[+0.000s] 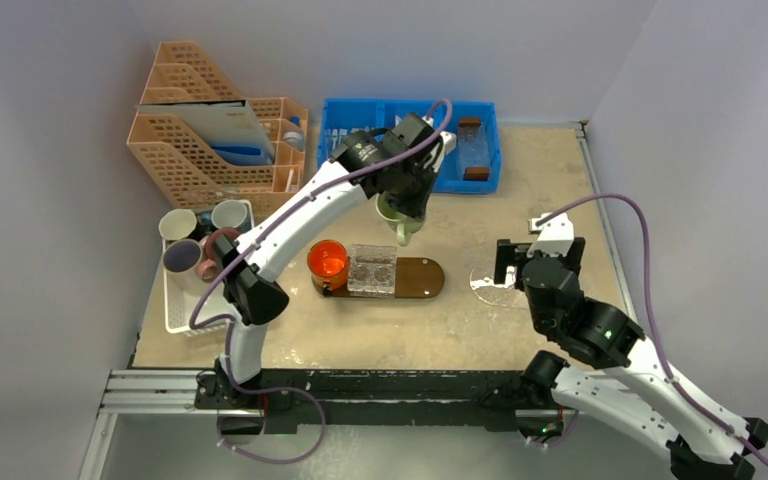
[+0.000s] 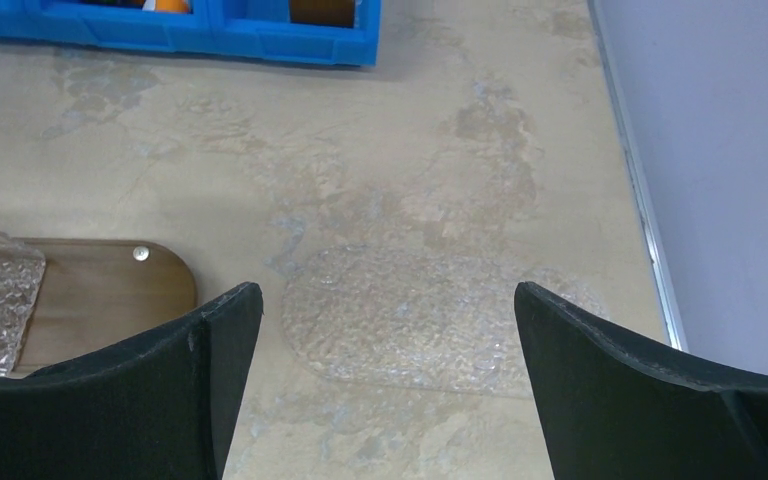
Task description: Prepare toiletry sets of a toothbrush and toothpaste on the tray
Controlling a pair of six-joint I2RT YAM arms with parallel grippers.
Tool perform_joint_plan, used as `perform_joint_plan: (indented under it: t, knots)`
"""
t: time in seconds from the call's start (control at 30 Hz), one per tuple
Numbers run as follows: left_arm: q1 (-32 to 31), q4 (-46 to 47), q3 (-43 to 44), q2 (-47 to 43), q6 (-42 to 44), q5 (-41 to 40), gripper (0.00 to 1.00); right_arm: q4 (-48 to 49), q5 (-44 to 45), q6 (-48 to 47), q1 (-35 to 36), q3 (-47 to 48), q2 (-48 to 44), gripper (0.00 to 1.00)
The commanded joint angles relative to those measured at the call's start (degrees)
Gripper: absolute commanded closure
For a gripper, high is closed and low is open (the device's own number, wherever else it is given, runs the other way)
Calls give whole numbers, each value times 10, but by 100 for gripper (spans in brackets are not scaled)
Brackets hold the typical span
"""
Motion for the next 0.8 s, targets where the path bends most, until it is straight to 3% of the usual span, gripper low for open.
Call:
perform_joint_plan:
  t: [0.0, 0.43, 0.77]
  knots:
    - [-26, 49, 36, 8, -10, -29, 100, -16, 45, 1, -3, -6, -25, 1]
    - [-83, 50, 18, 70, -24, -59, 100, -57, 81, 19, -2, 5, -47, 1]
    - [-98, 54, -47, 88, -66, -76, 100, -70, 88, 31, -2, 2, -59, 1]
